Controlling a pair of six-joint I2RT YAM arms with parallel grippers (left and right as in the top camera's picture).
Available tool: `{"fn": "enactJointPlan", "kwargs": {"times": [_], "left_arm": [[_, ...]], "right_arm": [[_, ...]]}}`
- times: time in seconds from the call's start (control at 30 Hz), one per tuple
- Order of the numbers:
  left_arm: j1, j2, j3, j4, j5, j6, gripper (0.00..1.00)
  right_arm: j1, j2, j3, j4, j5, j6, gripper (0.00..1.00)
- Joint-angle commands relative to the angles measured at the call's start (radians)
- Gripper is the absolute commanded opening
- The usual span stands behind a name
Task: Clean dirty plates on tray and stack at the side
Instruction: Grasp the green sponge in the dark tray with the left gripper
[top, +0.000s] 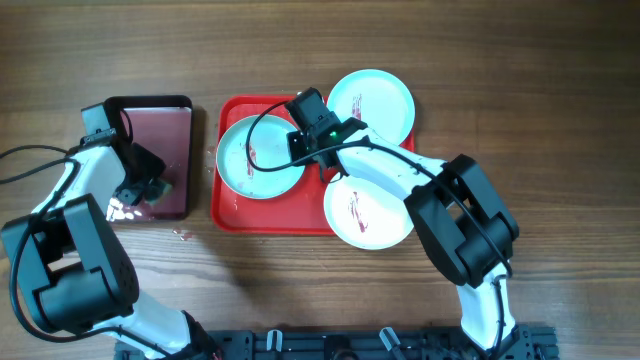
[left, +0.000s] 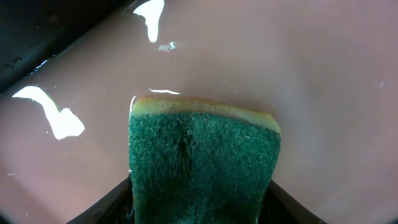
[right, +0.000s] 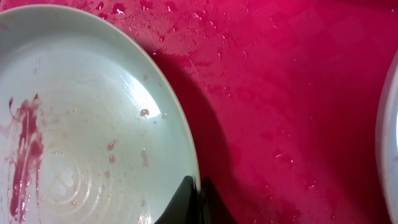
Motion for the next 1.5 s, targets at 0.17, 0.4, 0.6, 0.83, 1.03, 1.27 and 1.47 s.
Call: {"fn": "enactJointPlan", "kwargs": {"times": [0.17, 0.4, 0.6, 0.83, 1.03, 1.27, 1.47], "left_arm": [[0.005, -0.077, 0.016, -0.012, -0.003, 0.002, 0.52], [0.005, -0.042, 0.014, -0.036, -0.003, 0.001, 0.41], [0.005, -0.019, 0.013, -0.042, -0.002, 0.001, 0.48], [0.003, -0.019, 0.013, -0.043, -0.001, 0.002, 0.04], [0.002, -0.151, 0.104, -0.193, 0.066, 0.114, 0.04], [-0.038, -0.391, 0.148, -0.275, 0.072, 0.267, 0.04], [-0.038, -0.359, 0.144, -0.272, 0.072, 0.452, 0.04]], "right_arm": [[0.003, 0.037, -0.006, -0.004, -0.005, -0.022, 0.05], [0.003, 0.037, -0.006, -0.004, -0.005, -0.022, 0.05], [0.003, 0.037, -0.006, -0.004, -0.005, -0.021, 0.05], [0.003, 0.037, -0.006, -0.003, -0.005, -0.022, 0.05], [-0.003, 0.037, -0.006, -0.004, -0.056, -0.021, 0.04], [-0.079, 0.037, -0.005, -0.028, -0.254, -0.026, 0.04], [-0.082, 0.037, -0.005, -0.037, -0.276, -0.077, 0.04]]}}
